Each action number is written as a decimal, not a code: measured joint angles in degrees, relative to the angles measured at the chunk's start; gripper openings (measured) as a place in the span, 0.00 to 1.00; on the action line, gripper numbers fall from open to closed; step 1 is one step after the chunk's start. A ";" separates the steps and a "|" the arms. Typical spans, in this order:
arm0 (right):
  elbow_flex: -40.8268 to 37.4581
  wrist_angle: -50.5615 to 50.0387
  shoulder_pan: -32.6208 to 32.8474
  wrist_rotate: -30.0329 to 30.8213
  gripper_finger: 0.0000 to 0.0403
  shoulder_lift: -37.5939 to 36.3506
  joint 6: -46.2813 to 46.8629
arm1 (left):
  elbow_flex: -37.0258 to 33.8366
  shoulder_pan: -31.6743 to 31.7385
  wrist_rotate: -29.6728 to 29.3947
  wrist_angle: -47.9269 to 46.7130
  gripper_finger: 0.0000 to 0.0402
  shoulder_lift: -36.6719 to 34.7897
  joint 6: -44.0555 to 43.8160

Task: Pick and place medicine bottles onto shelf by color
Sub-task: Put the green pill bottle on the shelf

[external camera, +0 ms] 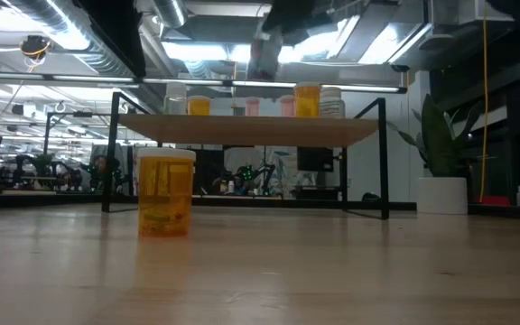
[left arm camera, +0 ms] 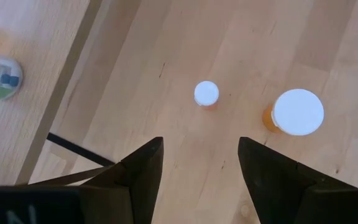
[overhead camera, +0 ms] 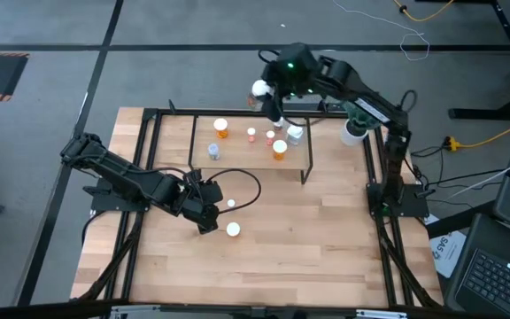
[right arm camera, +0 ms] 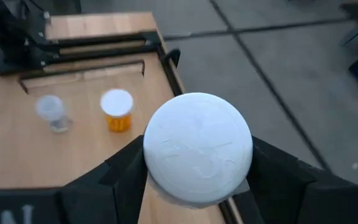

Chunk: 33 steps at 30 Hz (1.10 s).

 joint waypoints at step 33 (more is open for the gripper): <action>-0.05 -5.53 -7.90 -22.60 0.59 11.32 -1.80 | 0.00 0.00 -0.79 0.15 0.51 0.01 -0.07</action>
